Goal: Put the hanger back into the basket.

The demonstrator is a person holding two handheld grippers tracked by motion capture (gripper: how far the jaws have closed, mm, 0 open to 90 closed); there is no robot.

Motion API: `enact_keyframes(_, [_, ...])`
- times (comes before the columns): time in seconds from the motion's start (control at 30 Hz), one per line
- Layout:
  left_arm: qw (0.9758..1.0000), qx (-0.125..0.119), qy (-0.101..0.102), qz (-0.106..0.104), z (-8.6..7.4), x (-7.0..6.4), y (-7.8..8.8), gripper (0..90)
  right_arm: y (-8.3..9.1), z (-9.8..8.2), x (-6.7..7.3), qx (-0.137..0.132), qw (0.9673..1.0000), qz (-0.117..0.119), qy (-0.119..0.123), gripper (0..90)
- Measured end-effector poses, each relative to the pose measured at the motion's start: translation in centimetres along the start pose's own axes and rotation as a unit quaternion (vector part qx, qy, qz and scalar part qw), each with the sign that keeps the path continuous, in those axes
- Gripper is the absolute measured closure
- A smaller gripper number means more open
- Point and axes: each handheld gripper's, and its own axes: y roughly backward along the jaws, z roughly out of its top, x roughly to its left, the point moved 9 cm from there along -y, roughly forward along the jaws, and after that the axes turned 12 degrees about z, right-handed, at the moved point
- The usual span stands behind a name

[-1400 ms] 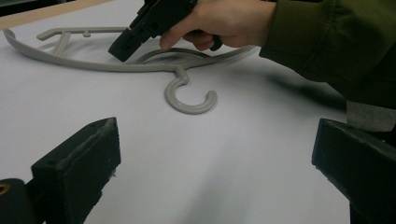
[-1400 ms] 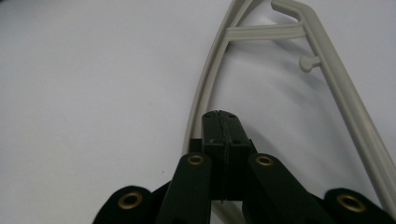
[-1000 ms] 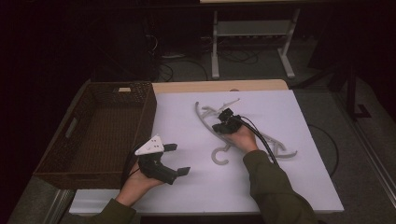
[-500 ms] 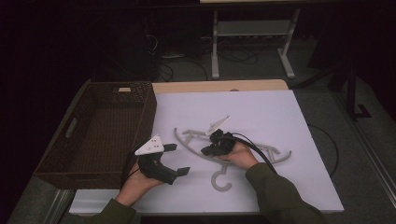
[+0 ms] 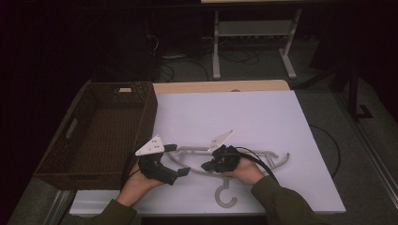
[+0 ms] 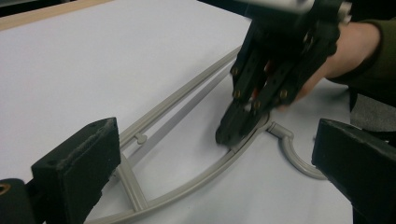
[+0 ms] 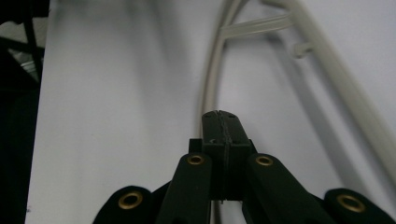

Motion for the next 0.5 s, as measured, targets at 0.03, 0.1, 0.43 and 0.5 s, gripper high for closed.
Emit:
enact_keyframes(0.03, [1.0, 0.0, 0.001, -0.001, 0.0, 0.0, 0.0, 0.9, 0.5, -0.1, -0.1, -0.004, 1.0, -0.007, 0.0, 89.5])
enact_keyframes(0.1, [1.0, 0.0, 0.002, -0.001, -0.1, 0.0, 0.0, 0.9, 2.3, -0.7, -0.6, -0.011, 0.9994, -0.031, -0.008, 89.5])
enact_keyframes(0.43, [1.0, 0.003, -0.002, 0.0, -0.1, 0.0, -0.2, 0.8, 9.7, -8.1, -3.2, -0.013, 0.9838, -0.134, -0.118, 89.5])
enact_keyframes(0.5, [1.0, 0.004, -0.002, 0.0, -0.2, 0.0, -0.3, 0.8, 10.7, -9.6, -3.7, -0.014, 0.9786, -0.149, -0.141, 89.5])
